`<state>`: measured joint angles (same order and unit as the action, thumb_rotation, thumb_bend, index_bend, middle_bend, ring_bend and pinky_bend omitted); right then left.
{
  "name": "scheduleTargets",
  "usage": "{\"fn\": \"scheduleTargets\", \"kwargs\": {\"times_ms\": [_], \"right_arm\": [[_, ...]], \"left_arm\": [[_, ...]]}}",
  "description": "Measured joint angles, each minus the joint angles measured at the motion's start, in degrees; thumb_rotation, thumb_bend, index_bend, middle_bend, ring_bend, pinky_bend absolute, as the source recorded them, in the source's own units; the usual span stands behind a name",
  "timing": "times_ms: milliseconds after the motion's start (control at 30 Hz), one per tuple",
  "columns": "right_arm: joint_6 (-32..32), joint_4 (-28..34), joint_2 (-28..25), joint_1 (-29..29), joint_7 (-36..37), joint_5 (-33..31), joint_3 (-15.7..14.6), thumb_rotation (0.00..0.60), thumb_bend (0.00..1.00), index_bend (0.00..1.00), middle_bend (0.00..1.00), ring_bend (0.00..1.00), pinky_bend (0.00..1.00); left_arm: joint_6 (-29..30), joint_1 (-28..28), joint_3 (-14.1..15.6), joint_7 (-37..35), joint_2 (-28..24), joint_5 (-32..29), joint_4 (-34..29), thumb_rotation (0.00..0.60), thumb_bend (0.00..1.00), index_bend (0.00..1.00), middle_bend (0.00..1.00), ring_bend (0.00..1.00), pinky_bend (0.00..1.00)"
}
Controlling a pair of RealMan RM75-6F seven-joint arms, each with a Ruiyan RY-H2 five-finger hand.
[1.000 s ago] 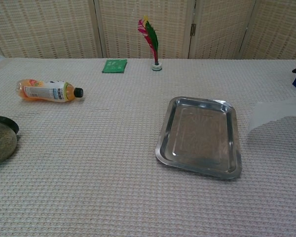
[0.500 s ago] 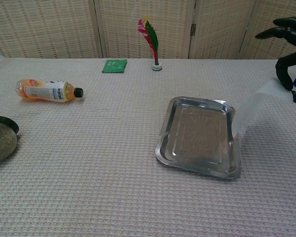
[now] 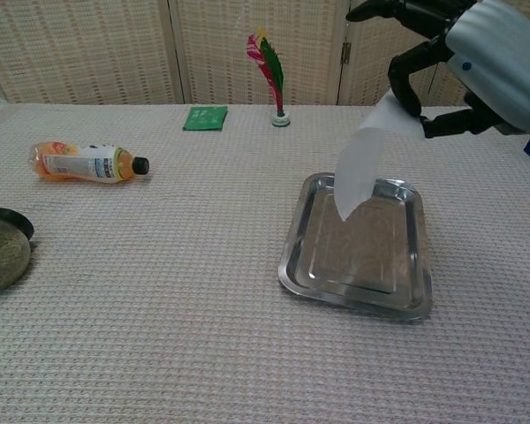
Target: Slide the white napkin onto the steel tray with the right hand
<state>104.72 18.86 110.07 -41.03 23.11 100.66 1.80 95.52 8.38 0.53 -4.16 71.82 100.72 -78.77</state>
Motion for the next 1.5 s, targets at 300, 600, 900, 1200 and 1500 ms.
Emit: {"fn": "scheduleTargets", "kwargs": {"times_ms": [300, 600, 900, 1200, 1500], "right_arm": [[-0.26, -5.01, 1.72, 4.99, 0.72, 0.84, -3.53, 0.600, 0.53, 0.76, 0.18, 0.01, 0.00], [-5.67, -7.80, 2.59, 11.20, 1.72, 1.14, -6.72, 0.600, 0.53, 0.76, 0.18, 0.04, 0.00], [-12.39, -9.84, 4.66, 14.57, 0.23, 1.02, -9.06, 0.600, 0.53, 0.76, 0.18, 0.04, 0.00], [-11.67, -9.25, 5.37, 13.60, -0.70, 1.11, -9.68, 0.600, 0.53, 0.76, 0.18, 0.04, 0.00], [-13.67, -9.62, 5.26, 12.12, -1.81, 1.24, -10.26, 0.600, 0.53, 0.56, 0.12, 0.01, 0.00]], "left_arm": [[-0.50, 0.11, -0.14, 0.19, -0.04, -0.53, 0.18, 0.600, 0.44, 0.00, 0.00, 0.00, 0.01], [-2.34, 0.54, -0.05, 0.34, 0.34, -1.54, 0.21, 0.600, 0.45, 0.00, 0.00, 0.00, 0.01], [-1.80, 0.81, -0.06, -1.08, 0.06, -1.15, 0.18, 0.600, 0.45, 0.00, 0.00, 0.00, 0.01], [-1.07, 0.61, 0.24, -1.28, -0.17, -0.44, -0.04, 0.600, 0.46, 0.00, 0.00, 0.00, 0.01], [-0.90, 0.64, 0.05, -1.60, -0.08, -0.68, -0.01, 0.600, 0.46, 0.00, 0.00, 0.00, 0.01]]}}
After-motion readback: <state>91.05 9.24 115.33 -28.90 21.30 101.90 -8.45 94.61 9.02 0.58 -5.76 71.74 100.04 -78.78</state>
